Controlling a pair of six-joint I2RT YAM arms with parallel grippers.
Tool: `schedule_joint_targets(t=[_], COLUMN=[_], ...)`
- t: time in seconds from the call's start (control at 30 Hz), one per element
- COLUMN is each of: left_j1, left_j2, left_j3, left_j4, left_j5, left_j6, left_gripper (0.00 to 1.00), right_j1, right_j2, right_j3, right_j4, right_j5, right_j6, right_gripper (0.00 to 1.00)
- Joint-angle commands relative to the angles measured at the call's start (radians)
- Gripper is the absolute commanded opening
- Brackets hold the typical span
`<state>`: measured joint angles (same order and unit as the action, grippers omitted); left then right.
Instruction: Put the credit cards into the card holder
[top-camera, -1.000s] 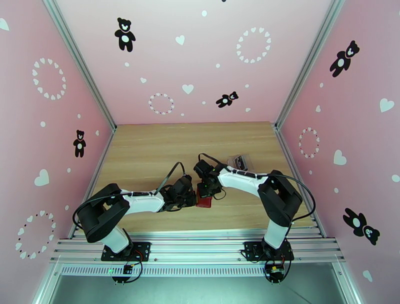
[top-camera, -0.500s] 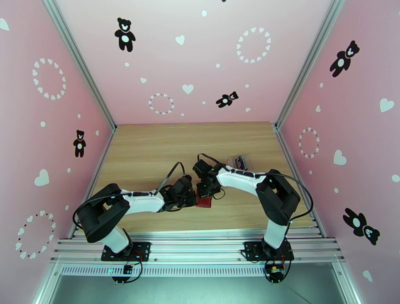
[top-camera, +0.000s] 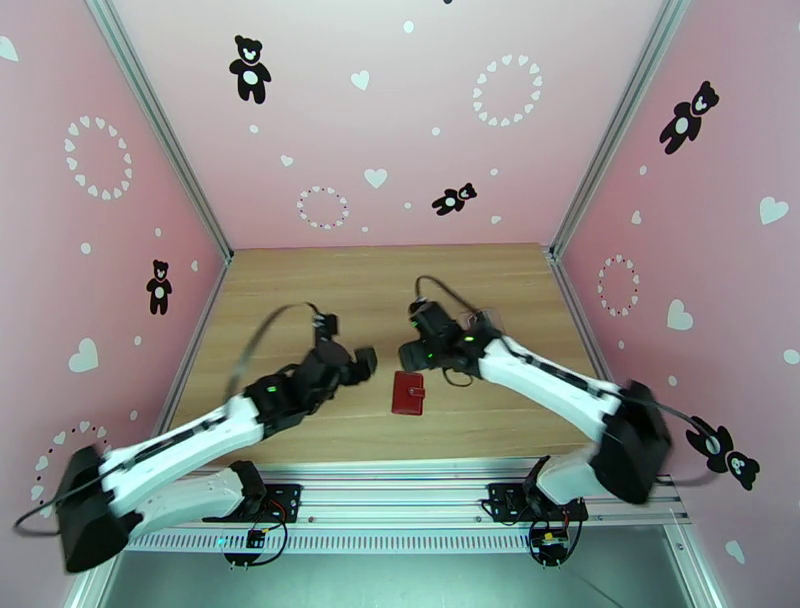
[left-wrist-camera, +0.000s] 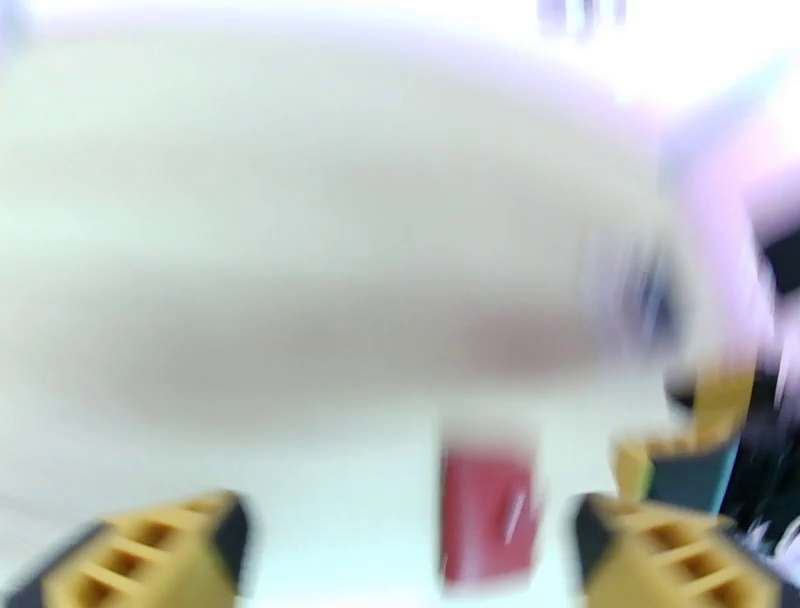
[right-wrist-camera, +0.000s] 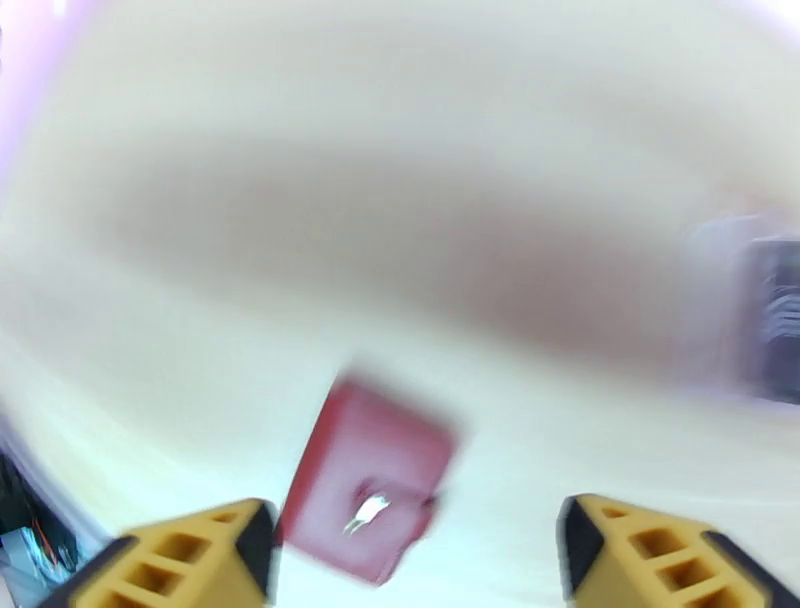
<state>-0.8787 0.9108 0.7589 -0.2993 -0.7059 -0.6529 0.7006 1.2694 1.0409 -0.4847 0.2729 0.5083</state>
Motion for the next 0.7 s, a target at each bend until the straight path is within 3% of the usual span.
schedule_joint_targets(t=[0.0, 0.03, 0.1, 0.13, 0.2, 0.3, 0.37, 0.47, 0.53, 0.57, 0.67], left_j1=[0.042, 0.074, 0.188, 0.269, 0.383, 0.462, 0.515, 0.639, 0.669, 0.679, 0.693], left_j2=[-0.072, -0.096, -0.132, -0.147, -0.150, -0.097, -0.007, 0.223, 0.333, 0.377, 0.479], left_j3=[-0.218, -0.276, -0.322, -0.360, -0.462, -0.489, -0.499, -0.483, -0.439, -0.432, -0.375], left_j4=[0.272, 0.379, 0.377, 0.396, 0.553, 0.657, 0.734, 0.866, 0.928, 0.991, 1.041], left_j5=[-0.432, -0.411, -0.369, -0.278, -0.135, -0.066, 0.009, 0.092, 0.167, 0.180, 0.194], left_j6=[0.428, 0.528, 0.517, 0.512, 0.570, 0.622, 0.638, 0.558, 0.580, 0.598, 0.704], left_gripper=[0.98, 0.98, 0.99, 0.99, 0.99, 0.98, 0.98, 0.98, 0.97, 0.98, 0.96], right_j1=[-0.108, -0.146, -0.214, -0.263, -0.347, -0.477, -0.510, -0.572, -0.579, -0.578, -0.607], right_j2=[-0.128, -0.175, -0.241, -0.254, -0.234, -0.171, -0.151, -0.032, 0.059, 0.067, 0.134], right_j3=[-0.228, -0.313, -0.438, -0.480, -0.533, -0.523, -0.576, -0.656, -0.645, -0.612, -0.686], right_j4=[0.228, 0.343, 0.497, 0.549, 0.624, 0.625, 0.759, 0.997, 1.087, 1.021, 1.276], right_j5=[0.217, 0.234, 0.257, 0.238, 0.208, 0.152, 0.117, 0.078, 0.107, 0.101, 0.073], right_j6=[-0.128, -0.185, -0.247, -0.273, -0.322, -0.306, -0.343, -0.325, -0.329, -0.341, -0.393], right_gripper=[0.99, 0.99, 0.99, 0.99, 0.99, 0.99, 0.99, 0.99, 0.99, 0.99, 0.99])
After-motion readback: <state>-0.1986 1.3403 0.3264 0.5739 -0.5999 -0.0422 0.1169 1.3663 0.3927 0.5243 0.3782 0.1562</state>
